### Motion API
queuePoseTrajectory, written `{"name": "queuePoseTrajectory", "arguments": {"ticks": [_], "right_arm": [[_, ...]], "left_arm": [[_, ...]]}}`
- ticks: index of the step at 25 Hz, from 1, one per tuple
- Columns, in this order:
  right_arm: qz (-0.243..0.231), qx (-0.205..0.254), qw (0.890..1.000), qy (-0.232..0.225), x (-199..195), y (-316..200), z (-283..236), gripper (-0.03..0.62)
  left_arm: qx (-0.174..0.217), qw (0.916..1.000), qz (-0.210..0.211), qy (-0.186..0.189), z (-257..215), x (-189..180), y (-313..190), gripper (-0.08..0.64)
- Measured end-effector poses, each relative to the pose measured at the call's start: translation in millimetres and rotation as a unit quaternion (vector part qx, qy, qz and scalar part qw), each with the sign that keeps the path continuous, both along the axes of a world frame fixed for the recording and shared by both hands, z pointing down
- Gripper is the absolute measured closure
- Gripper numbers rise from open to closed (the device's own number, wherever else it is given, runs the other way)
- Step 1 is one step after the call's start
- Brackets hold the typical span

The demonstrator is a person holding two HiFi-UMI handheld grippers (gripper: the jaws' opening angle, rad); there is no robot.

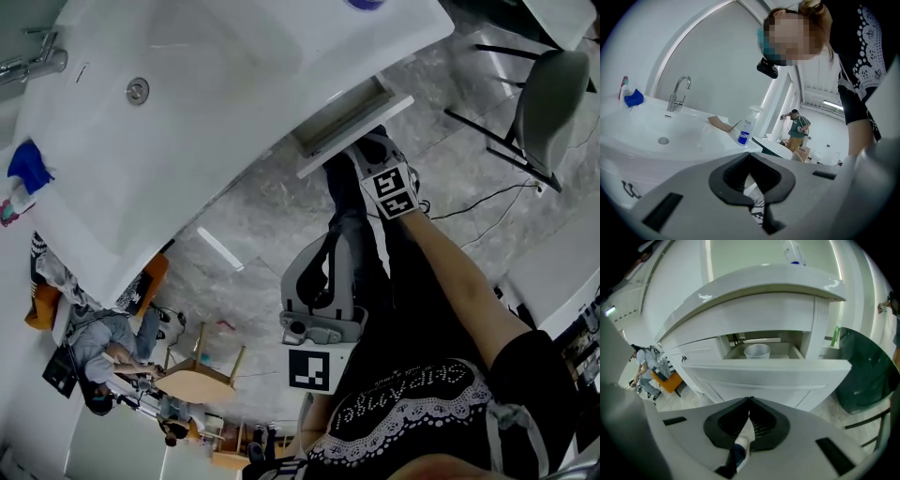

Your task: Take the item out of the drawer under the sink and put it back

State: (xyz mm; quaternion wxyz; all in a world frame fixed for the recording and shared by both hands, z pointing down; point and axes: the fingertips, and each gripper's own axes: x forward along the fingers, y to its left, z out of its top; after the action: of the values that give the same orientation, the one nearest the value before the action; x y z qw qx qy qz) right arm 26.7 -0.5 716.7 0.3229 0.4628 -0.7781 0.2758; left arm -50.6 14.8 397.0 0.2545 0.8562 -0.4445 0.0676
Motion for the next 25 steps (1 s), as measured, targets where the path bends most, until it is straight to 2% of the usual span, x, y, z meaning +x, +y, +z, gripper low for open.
{"name": "queuePoseTrajectory", "arguments": {"ticks": [8,15,20,25], "right_arm": [[0.003,0.048,0.998,-0.027,14.4,9.4,-76.4,0.574],[0.018,0.108,0.992,-0.062,17.3,1.1,-163.5,0.574],[0.053,0.157,0.982,-0.087,29.1,-9.9,-221.7,0.574],[0.039,0.207,0.973,-0.098,27.3,-15.6,-276.9,0.574]], "left_arm": [[0.024,0.9995,-0.008,-0.018,-14.1,-7.1,-8.2,0.555],[0.045,0.9989,-0.006,-0.011,-38.4,-6.1,0.2,0.554],[0.066,0.9977,-0.01,-0.012,-62.2,-8.9,10.8,0.554],[0.097,0.9947,-0.028,-0.019,-88.2,-22.0,10.2,0.555]]}}
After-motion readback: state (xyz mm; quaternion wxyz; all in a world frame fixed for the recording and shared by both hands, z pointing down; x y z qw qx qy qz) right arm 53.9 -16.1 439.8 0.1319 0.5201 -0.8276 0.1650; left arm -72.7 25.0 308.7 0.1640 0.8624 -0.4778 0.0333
